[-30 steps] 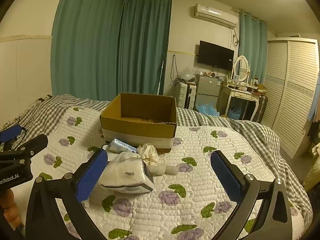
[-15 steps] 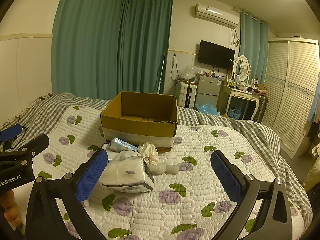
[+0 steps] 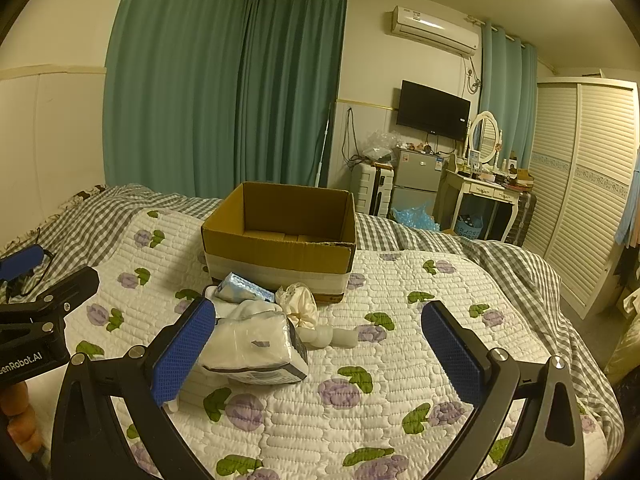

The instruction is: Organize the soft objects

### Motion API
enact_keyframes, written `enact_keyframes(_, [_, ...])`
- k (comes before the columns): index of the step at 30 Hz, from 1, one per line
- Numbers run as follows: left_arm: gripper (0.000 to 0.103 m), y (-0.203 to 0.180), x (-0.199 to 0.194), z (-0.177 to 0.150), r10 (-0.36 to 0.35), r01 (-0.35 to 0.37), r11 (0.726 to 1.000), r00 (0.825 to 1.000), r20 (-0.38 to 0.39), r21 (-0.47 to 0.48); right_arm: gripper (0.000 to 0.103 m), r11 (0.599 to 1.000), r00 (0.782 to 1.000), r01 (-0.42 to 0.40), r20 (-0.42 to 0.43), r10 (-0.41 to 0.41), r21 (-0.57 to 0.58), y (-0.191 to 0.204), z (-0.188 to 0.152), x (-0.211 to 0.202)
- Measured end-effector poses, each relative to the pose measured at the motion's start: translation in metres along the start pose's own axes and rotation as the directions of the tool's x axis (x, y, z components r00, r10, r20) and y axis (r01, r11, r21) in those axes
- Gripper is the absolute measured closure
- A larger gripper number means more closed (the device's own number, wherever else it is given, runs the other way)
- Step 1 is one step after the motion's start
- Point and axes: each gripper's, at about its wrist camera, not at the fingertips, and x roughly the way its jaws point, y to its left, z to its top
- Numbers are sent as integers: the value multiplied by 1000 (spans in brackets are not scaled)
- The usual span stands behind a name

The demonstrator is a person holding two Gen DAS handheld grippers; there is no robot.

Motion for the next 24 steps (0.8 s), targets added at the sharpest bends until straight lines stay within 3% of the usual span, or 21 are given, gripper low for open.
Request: enact_keyframes(24, [4,-2,1,-3,-11,11,1000,1000,-9,4,0,1000,1000,-4,-3,4,-5,2,-4,2])
